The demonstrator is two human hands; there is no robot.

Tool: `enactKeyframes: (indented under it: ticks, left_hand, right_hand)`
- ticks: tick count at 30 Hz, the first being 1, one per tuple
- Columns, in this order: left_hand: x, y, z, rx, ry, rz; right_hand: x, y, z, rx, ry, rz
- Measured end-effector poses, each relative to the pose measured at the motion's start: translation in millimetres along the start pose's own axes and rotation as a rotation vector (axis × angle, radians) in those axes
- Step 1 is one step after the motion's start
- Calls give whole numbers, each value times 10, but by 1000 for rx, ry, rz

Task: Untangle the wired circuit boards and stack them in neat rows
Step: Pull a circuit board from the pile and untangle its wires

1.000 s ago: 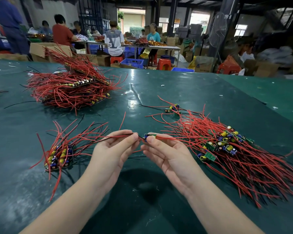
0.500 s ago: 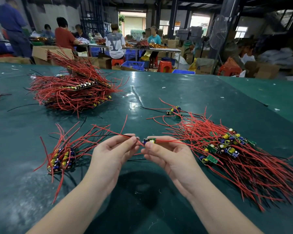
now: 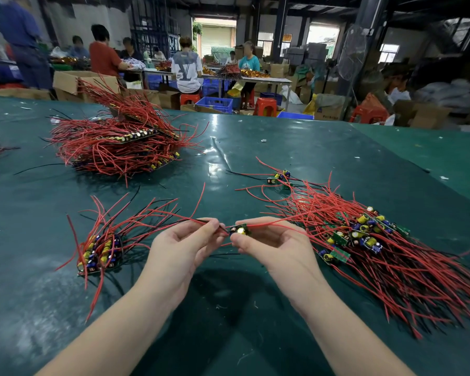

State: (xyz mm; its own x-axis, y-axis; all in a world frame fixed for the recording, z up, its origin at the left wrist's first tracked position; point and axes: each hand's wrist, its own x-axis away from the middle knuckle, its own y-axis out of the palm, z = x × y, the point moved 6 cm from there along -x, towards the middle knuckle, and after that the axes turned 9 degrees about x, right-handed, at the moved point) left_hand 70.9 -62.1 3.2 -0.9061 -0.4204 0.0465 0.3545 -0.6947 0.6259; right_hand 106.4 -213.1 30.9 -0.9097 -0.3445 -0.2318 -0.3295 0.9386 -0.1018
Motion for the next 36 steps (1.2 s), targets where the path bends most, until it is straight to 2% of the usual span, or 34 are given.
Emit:
enactKeyframes:
  ticks: [5, 7, 11, 16, 22, 31, 36]
  left_hand:
    - [20, 58, 25, -163, 99, -69]
    - [25, 73, 19, -173, 93, -90]
    - [30, 114, -1, -46, 15, -138]
    - [40, 167, 11, 45, -34, -198]
    - [1, 124, -37, 150, -148, -151]
    - [-61, 57, 17, 399, -143, 14]
    - [-74, 24, 15, 374, -140, 42]
  right_hand:
    - [-42, 1, 109, -457, 226, 2]
    - [-53, -7, 169, -534, 303, 2]
    - [-69, -24, 237, -579, 389, 15]
    - [-97, -59, 256, -585, 395, 17]
    - [-93, -65, 237, -560, 367, 14]
    - [-77, -48, 209, -486, 320, 12]
    - [-80, -41, 209, -482, 329, 5]
